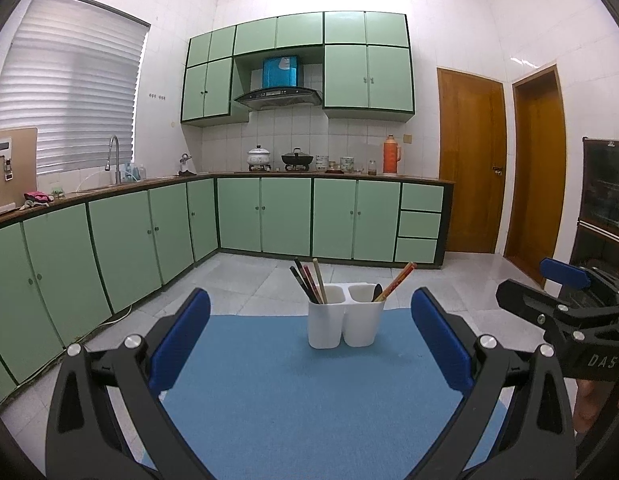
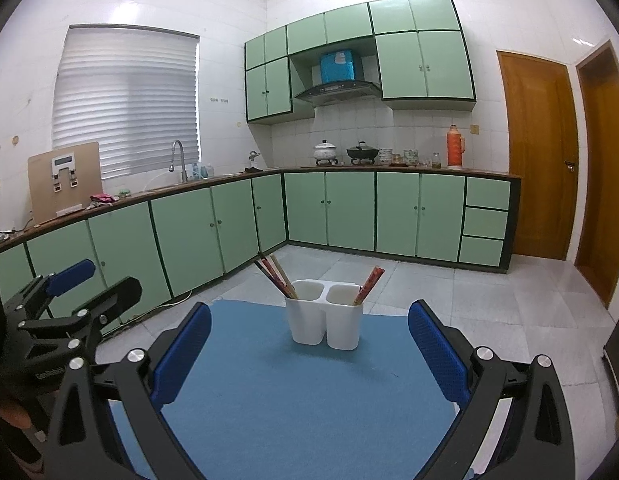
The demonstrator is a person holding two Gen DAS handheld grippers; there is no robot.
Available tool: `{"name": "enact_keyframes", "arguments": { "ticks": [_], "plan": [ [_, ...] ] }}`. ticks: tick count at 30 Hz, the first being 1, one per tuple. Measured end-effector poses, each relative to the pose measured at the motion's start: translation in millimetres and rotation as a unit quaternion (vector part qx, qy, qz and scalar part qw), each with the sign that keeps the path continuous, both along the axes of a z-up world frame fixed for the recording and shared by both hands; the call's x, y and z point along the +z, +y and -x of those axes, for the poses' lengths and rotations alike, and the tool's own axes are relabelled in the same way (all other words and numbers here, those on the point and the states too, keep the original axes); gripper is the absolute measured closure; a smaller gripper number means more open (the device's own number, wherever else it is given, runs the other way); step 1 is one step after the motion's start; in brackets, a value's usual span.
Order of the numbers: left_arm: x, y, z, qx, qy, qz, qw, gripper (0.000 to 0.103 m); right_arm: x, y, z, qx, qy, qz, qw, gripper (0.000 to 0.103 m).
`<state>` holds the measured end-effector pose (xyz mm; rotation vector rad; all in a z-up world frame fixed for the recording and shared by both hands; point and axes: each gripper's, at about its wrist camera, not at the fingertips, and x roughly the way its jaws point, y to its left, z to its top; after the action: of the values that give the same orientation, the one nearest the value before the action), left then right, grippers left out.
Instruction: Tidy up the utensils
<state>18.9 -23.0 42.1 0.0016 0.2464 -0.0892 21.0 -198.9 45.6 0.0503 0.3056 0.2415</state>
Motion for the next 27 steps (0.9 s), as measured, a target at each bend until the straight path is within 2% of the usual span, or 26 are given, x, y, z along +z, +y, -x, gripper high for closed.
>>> {"name": "enact_keyframes", "arguments": {
  "ticks": [27],
  "plan": [
    [0.4, -0.6, 1.9, -0.001, 0.000, -0.001, 1.0000, 0.005, -1.7, 1.4, 1.3, 0.003, 0.000, 0.001, 1.000, 0.006]
  ]
}}
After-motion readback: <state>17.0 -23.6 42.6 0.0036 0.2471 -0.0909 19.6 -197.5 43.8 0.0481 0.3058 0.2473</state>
